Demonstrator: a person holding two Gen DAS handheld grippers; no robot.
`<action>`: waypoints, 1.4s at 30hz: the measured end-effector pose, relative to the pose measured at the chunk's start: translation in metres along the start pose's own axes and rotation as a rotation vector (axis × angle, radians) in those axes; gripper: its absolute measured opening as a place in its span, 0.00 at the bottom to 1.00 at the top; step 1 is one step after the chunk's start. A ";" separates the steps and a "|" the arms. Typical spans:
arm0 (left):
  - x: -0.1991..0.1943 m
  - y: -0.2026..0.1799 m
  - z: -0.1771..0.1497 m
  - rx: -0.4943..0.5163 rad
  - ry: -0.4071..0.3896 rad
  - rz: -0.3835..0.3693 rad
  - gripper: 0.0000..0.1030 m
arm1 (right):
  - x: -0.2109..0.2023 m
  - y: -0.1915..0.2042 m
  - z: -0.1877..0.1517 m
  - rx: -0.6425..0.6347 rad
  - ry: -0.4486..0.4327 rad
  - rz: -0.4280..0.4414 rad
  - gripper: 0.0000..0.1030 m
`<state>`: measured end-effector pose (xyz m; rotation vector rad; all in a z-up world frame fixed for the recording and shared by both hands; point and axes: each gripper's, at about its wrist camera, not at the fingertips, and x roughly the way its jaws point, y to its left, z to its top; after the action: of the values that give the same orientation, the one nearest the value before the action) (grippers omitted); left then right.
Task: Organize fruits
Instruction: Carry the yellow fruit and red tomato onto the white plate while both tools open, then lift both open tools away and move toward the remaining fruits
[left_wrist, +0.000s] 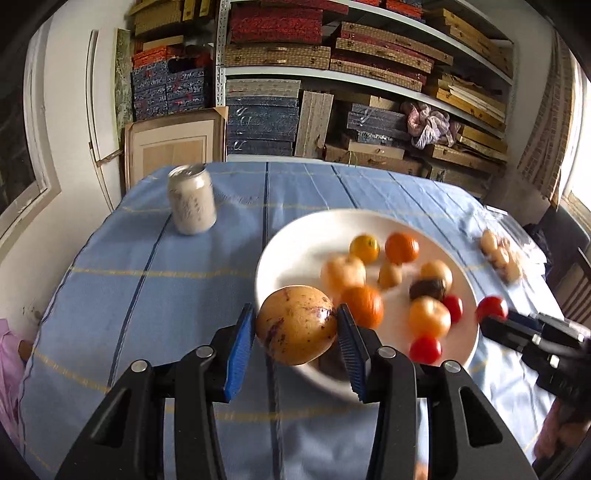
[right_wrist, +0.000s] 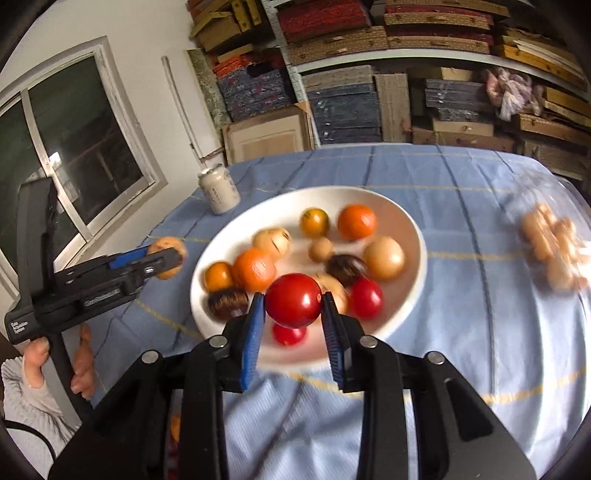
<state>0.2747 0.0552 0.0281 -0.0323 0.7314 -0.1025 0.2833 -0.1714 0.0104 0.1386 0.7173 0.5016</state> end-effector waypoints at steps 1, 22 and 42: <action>0.008 0.000 0.006 -0.013 0.003 -0.004 0.44 | 0.007 0.006 0.005 -0.014 0.001 0.017 0.29; 0.066 0.006 0.020 -0.041 0.040 -0.002 0.49 | 0.053 0.034 0.007 -0.128 0.035 0.030 0.62; -0.060 -0.027 -0.114 0.127 0.046 -0.001 0.63 | -0.080 -0.008 -0.090 0.144 -0.087 0.035 0.92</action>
<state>0.1521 0.0350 -0.0148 0.0910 0.7692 -0.1508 0.1755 -0.2214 -0.0114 0.3062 0.6666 0.4744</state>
